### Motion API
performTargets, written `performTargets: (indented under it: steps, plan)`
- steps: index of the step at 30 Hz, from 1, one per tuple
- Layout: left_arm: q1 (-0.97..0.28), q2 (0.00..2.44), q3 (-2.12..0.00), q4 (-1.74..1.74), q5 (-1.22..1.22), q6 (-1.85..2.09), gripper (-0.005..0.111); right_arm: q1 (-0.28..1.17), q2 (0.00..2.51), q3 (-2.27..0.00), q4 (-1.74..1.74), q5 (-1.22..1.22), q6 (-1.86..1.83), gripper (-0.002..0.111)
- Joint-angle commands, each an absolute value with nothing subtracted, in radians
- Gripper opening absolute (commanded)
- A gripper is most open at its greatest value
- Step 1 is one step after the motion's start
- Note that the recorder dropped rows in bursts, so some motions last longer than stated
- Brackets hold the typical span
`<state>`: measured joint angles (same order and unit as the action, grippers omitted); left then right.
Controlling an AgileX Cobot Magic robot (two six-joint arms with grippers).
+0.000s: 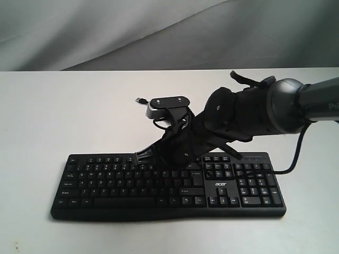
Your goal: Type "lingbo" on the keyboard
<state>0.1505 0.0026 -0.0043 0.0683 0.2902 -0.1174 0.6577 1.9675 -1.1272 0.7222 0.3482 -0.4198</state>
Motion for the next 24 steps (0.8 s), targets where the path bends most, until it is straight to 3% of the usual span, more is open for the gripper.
performTargets:
  steps: [1,24]
  plan:
    - [0.152,0.000,0.000,0.060,0.286,-0.121,0.001,0.668,1.973,-1.125,0.716,0.340,-0.422,0.000]
    - [0.152,0.000,0.000,0.060,0.286,-0.121,0.001,0.679,1.996,-1.125,0.717,0.324,-0.429,0.000]
